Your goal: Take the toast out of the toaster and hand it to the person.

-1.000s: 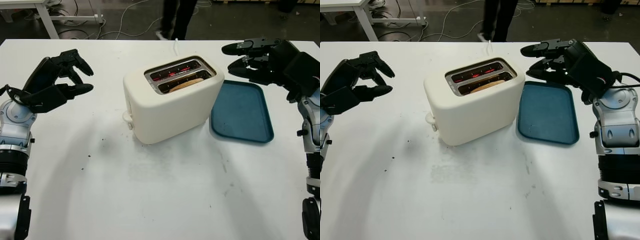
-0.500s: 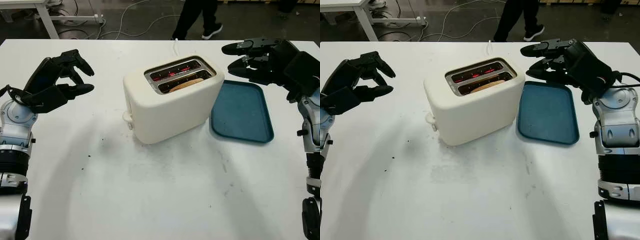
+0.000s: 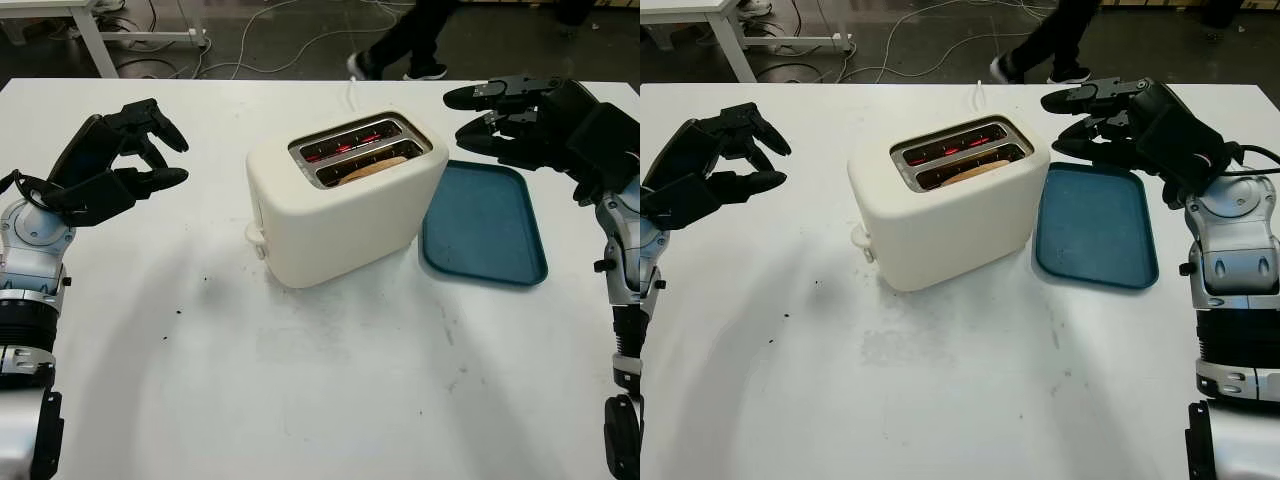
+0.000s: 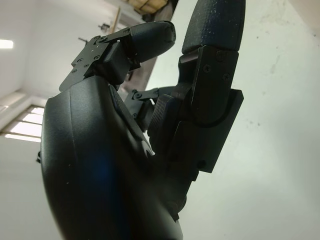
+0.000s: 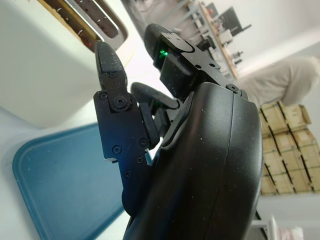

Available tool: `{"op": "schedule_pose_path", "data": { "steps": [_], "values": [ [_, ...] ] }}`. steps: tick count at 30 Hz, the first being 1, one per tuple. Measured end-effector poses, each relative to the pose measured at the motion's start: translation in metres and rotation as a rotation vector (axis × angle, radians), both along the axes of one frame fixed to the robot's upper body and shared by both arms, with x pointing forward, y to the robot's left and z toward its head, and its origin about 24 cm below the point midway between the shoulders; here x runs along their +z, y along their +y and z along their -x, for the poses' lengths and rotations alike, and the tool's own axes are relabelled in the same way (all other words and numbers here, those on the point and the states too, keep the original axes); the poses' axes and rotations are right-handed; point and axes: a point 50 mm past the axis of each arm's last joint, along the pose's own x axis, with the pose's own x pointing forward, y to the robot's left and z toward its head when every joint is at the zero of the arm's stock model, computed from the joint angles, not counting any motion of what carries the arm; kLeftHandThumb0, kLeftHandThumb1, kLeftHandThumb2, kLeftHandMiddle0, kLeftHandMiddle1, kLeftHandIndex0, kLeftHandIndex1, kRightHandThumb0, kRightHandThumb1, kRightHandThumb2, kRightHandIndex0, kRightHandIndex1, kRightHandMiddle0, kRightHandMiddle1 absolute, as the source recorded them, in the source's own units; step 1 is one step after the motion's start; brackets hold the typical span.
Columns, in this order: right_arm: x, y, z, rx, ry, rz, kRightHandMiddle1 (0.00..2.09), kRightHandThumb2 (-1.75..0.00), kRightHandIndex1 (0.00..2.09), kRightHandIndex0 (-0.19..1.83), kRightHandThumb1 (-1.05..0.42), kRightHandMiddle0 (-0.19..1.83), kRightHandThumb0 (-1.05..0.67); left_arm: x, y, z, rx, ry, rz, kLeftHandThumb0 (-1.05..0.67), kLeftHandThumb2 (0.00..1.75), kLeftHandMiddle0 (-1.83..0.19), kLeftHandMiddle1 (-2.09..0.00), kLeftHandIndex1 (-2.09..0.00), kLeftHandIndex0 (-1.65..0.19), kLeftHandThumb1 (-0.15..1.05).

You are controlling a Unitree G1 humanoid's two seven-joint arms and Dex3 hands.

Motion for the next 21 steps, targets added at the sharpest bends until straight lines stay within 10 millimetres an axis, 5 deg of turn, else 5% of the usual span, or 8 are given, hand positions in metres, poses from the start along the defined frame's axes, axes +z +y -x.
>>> {"op": "schedule_pose_path", "data": {
  "steps": [21],
  "values": [
    [-0.0002, -0.0001, -0.0001, 0.0, 0.0, -0.001, 0.01, 0.0, 0.94, 0.43, -0.87, 0.79, -0.36, 0.0003, 0.0001, 0.0001, -0.001, -0.003, 0.006, -1.05, 0.25, -0.62, -1.38, -1.39, -0.43, 0.92]
  ]
}}
